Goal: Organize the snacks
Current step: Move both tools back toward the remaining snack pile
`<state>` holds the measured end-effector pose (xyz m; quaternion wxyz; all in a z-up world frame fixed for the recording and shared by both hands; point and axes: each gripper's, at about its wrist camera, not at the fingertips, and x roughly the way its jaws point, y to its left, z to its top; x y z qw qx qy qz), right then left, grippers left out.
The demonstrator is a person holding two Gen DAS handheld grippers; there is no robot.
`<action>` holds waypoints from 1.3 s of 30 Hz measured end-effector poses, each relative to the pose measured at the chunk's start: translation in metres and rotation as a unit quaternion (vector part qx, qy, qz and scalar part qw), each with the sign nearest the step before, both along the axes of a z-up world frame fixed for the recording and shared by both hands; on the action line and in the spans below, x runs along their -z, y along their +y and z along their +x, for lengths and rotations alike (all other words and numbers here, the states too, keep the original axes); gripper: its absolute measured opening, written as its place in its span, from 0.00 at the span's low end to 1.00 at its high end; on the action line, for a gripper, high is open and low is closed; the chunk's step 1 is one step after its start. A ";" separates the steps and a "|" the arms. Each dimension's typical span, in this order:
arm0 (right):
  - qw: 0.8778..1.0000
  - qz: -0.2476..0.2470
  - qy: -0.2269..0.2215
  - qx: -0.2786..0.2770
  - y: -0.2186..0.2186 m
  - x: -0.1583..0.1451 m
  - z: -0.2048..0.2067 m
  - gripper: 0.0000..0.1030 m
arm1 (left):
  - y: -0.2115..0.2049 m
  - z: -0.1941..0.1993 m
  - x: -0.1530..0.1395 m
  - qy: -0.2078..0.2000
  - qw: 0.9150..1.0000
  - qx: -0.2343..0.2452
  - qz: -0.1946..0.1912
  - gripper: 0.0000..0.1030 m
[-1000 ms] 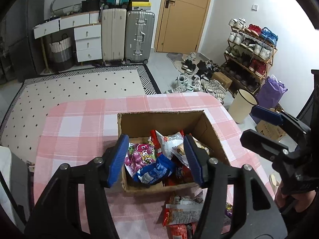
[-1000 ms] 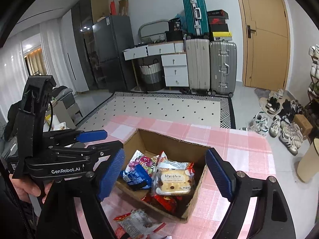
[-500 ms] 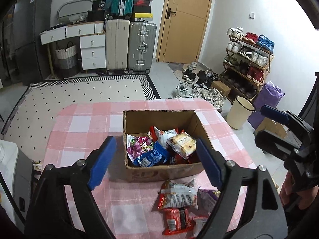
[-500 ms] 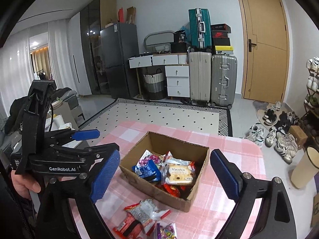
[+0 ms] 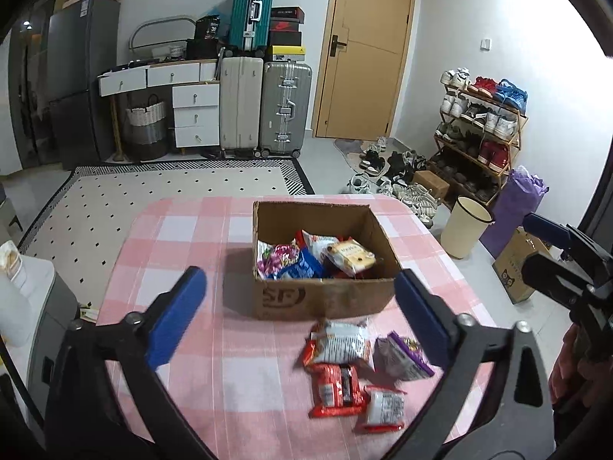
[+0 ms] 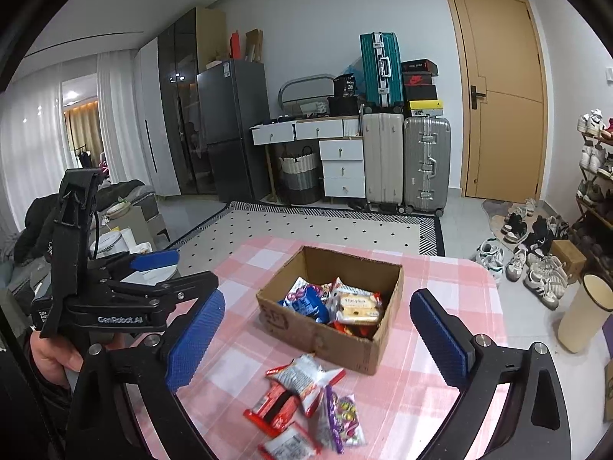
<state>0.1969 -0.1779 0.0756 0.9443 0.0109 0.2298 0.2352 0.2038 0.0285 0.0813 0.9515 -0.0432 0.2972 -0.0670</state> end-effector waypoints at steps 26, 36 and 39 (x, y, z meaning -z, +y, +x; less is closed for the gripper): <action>0.997 0.028 0.061 0.033 -0.013 0.083 -0.122 0.99 | 0.006 -0.130 0.045 0.008 1.000 -0.022 -0.012 0.99; 0.992 0.029 0.120 0.023 -0.001 0.140 -0.112 0.99 | 0.001 -0.127 0.090 0.039 0.999 -0.019 -0.008 0.99; 0.990 0.028 0.136 0.022 0.002 0.156 -0.103 0.99 | -0.002 -0.122 0.105 0.051 0.999 -0.015 -0.008 0.99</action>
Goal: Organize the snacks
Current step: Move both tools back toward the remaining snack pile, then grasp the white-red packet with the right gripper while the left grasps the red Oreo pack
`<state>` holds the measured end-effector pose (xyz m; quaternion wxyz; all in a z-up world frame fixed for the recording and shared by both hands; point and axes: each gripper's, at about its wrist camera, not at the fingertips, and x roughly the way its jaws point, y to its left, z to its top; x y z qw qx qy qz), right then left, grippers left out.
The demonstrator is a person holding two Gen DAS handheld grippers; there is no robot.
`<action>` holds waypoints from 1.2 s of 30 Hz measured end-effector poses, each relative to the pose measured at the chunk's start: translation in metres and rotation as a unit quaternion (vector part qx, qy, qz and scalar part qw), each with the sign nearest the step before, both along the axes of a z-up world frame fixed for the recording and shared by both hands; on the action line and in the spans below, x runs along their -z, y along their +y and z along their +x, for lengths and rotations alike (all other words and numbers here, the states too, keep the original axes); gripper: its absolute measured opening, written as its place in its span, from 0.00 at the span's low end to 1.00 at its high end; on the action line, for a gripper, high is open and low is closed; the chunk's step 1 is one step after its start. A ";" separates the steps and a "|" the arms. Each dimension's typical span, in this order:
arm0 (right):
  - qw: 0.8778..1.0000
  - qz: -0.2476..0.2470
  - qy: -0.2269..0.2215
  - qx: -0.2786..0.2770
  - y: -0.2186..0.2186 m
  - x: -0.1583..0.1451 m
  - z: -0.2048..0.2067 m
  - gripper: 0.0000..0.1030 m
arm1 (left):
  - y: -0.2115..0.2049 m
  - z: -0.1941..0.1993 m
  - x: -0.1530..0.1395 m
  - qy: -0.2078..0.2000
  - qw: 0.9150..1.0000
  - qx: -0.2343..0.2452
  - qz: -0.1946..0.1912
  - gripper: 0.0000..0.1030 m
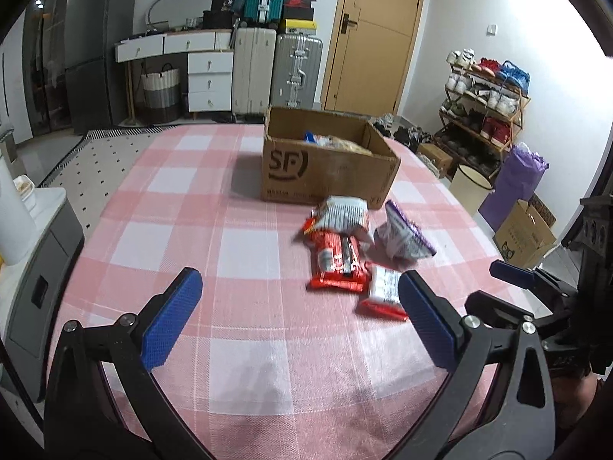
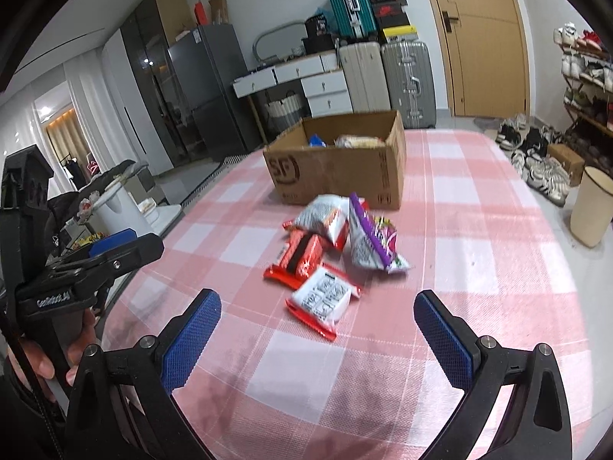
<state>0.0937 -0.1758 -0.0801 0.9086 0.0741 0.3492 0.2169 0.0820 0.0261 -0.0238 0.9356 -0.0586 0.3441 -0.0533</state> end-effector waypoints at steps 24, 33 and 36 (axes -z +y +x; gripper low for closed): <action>0.996 -0.017 0.084 -0.039 0.036 0.074 0.081 0.98 | 0.013 0.037 0.079 0.058 0.998 -0.002 -0.024 0.99; 0.994 -0.046 0.090 -0.052 0.054 0.083 0.094 0.83 | 0.021 0.044 0.092 0.073 0.997 -0.013 -0.030 0.99; 0.993 -0.071 0.081 -0.047 0.061 0.083 0.094 0.68 | 0.022 0.045 0.095 0.076 0.997 -0.016 -0.029 0.99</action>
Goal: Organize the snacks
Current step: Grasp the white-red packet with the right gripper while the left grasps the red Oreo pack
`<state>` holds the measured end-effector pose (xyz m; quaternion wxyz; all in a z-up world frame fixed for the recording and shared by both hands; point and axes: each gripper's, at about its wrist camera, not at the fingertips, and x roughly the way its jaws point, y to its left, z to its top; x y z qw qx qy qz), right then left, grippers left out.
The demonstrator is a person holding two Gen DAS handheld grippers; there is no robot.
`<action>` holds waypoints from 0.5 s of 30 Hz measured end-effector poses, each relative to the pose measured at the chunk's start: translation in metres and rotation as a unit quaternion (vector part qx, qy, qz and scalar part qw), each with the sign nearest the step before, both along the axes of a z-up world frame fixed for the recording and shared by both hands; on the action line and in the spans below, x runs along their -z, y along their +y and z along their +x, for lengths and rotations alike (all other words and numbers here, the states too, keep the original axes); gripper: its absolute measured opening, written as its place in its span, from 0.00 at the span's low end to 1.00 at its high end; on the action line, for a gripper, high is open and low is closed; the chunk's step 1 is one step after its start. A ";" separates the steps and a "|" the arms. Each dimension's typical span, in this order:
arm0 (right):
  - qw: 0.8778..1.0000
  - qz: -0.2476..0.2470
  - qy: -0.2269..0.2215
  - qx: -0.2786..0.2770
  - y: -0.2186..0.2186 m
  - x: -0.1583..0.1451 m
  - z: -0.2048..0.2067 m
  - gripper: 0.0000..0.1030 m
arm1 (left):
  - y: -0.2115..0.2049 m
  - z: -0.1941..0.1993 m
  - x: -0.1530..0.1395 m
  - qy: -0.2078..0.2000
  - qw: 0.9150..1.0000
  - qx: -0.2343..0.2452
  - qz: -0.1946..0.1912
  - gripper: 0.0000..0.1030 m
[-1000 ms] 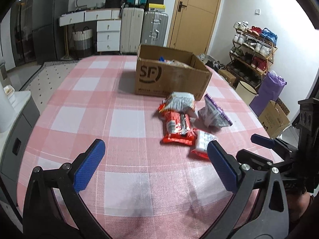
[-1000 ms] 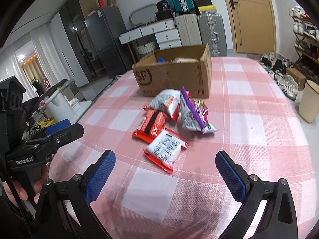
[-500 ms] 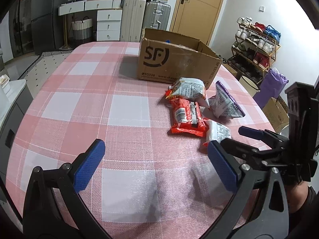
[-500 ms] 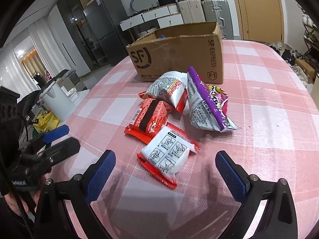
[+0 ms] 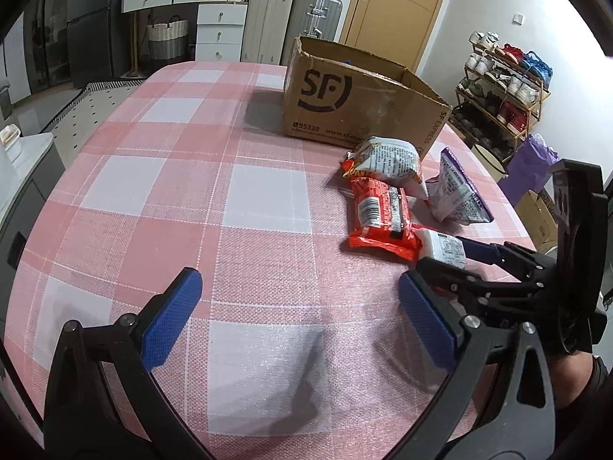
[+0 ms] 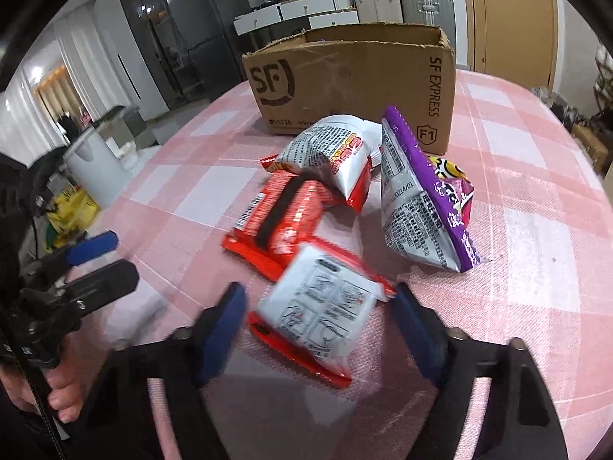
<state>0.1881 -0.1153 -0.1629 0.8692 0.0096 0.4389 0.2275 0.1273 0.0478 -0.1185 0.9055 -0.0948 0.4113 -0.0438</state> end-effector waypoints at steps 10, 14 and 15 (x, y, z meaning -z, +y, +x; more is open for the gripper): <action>1.000 0.015 -0.010 -0.007 -0.009 0.002 -0.008 0.46 | 0.001 -0.002 0.001 0.003 1.000 -0.004 0.003 0.99; 0.999 0.033 -0.011 -0.003 -0.018 -0.002 -0.012 0.46 | -0.004 -0.003 -0.001 0.002 1.000 0.000 0.008 0.99; 0.999 0.037 -0.011 -0.002 -0.020 -0.003 -0.013 0.46 | -0.004 -0.003 -0.001 0.003 1.000 0.001 0.010 0.99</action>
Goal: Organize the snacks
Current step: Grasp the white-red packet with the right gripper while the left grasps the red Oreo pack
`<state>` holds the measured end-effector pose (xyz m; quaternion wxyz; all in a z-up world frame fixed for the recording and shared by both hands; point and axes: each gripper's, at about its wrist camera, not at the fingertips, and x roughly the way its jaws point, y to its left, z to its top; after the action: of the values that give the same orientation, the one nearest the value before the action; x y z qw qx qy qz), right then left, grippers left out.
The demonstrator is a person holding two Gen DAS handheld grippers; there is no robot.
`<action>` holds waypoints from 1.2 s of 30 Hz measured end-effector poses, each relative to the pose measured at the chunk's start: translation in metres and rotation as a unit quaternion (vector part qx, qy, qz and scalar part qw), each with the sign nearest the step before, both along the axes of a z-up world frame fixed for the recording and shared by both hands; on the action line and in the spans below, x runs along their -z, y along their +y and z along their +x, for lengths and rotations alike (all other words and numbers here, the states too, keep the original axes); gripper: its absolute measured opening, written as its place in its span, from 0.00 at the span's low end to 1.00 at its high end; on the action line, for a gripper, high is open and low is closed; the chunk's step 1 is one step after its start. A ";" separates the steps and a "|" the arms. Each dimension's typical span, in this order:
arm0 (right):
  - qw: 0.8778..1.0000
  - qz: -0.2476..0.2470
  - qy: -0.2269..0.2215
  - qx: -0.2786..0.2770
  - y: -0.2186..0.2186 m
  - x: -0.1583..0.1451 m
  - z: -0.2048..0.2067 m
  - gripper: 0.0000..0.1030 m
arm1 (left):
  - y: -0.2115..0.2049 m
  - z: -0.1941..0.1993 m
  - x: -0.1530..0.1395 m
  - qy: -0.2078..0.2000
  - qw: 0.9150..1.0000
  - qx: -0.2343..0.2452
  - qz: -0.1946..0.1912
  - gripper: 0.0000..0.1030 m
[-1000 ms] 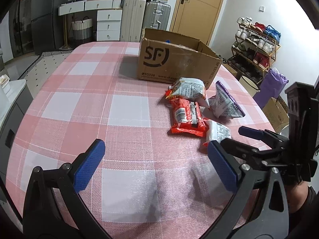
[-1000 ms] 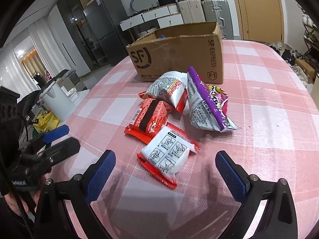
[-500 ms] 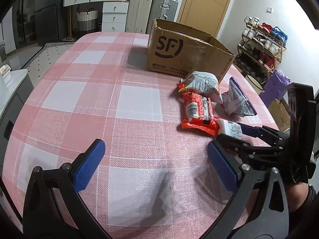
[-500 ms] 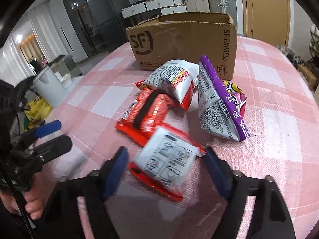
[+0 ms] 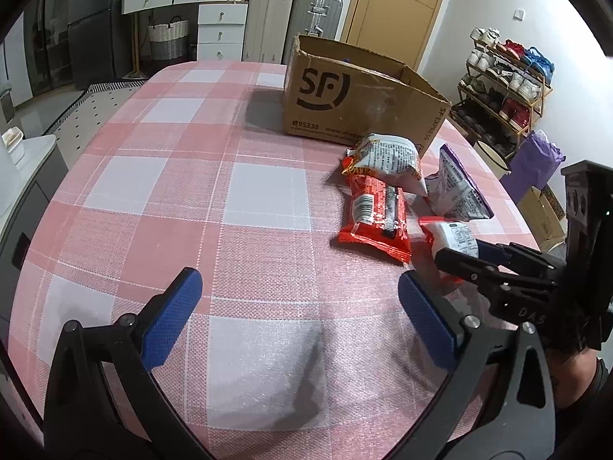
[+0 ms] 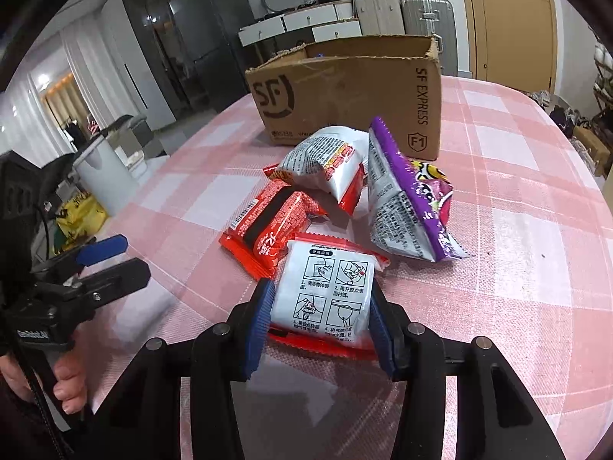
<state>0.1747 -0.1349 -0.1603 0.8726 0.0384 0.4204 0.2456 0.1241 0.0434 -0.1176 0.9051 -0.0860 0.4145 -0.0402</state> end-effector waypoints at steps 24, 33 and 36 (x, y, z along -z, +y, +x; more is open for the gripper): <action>0.996 0.080 -0.015 0.021 -0.063 -0.018 -0.031 0.46 | -0.035 0.049 -0.008 0.016 0.998 0.040 0.041 0.99; 0.994 0.102 -0.019 0.026 -0.077 -0.019 -0.032 0.46 | -0.068 0.084 0.007 0.038 0.995 0.065 0.063 0.99; 0.994 0.103 -0.014 0.026 -0.078 -0.016 -0.030 0.46 | -0.077 0.097 0.015 0.055 0.994 0.059 0.071 0.99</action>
<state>0.1445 -0.2132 -0.1442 0.8760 0.1357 0.3792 0.2654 0.2210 -0.0331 -0.1328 0.8808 0.0008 0.4698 -0.0595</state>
